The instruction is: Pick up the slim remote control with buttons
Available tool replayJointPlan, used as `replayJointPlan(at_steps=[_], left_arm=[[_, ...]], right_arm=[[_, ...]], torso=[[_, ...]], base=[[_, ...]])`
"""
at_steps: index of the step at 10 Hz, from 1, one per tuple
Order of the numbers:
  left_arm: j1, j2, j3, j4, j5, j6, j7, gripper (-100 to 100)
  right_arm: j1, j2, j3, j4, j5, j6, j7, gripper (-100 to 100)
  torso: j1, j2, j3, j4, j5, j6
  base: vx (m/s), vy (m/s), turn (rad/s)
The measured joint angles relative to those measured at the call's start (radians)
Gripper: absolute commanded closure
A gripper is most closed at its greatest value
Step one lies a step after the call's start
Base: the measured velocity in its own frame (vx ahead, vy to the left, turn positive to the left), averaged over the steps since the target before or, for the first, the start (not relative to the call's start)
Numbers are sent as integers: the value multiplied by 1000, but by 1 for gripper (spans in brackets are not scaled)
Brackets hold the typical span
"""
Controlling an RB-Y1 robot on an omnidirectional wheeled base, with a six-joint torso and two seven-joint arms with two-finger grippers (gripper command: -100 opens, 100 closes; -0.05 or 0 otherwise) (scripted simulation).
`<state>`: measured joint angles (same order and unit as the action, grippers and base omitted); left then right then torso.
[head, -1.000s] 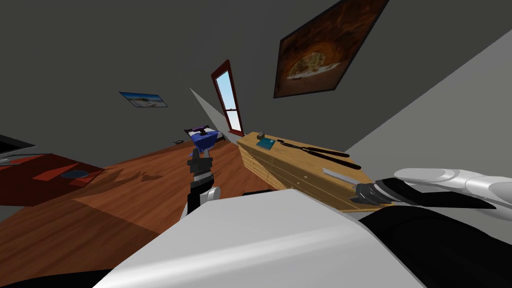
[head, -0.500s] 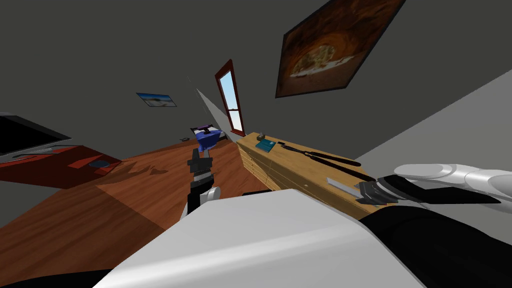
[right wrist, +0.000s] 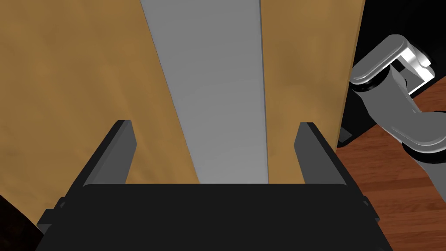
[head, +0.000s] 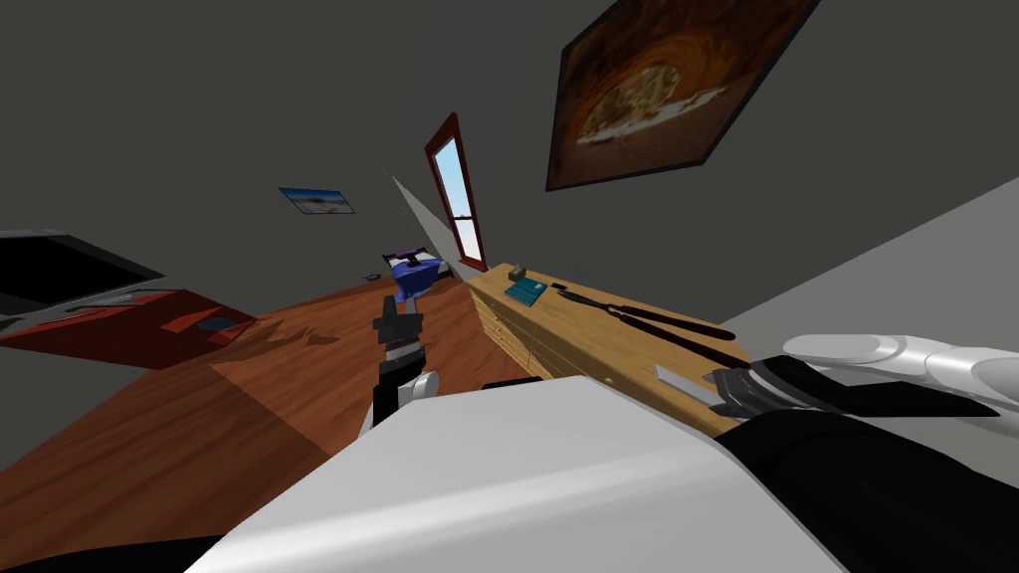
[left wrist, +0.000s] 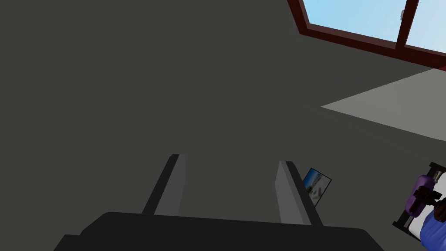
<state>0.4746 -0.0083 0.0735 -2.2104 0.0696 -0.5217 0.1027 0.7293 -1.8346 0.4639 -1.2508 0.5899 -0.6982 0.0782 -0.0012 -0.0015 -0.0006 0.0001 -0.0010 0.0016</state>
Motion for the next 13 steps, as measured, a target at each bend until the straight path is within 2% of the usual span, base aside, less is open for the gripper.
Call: replayJointPlan(at_steps=[1, 2, 5, 6, 10, 11, 12, 13], left_arm=[[0, 0, 0, 0, 0, 0, 0, 0], [0, 0, 0, 0, 0, 0, 0, 0], [0, 0, 0, 0, 0, 0, 0, 0], [0, 0, 0, 0, 0, 0, 0, 0], [0, 0, 0, 0, 0, 0, 0, 0], [0, 0, 0, 0, 0, 0, 0, 0], [0, 0, 0, 0, 0, 0, 0, 0], [0, 0, 0, 0, 0, 0, 0, 0]], right_arm=[[0, 0, 0, 0, 0, 0, 0, -100], [10, 13, 4, 1, -8, 11, 10, -100], [0, 72, 17, 21, 24, 31, 15, -100], [1, 74, 18, 22, 25, 33, 17, 100], [0, 73, 18, 23, 26, 33, 18, 100], [0, 73, 18, 23, 25, 33, 17, 0], [0, 73, 18, 23, 25, 34, 17, 100], [5, 52, 13, 12, 15, 30, 14, 100]], torso=[[1, 0, 0, 0, 0, 0], [1, 0, 0, 0, 0, 0], [1, 1, 1, 0, 0, 0], [1, 1, 1, 0, 0, 0], [2, 1, 1, 0, 0, 1], [2, 1, 1, 0, 0, 1], [2, 1, 1, 0, 0, 1], [3, 1, 0, 0, 1, 0]], base=[[13, -2, 98], [5, -4, 45], [-1, -2, 23], [0, 0, 0], [0, 0, 0], [0, 0, 0], [9, 11, -44], [4, 9, -91]])
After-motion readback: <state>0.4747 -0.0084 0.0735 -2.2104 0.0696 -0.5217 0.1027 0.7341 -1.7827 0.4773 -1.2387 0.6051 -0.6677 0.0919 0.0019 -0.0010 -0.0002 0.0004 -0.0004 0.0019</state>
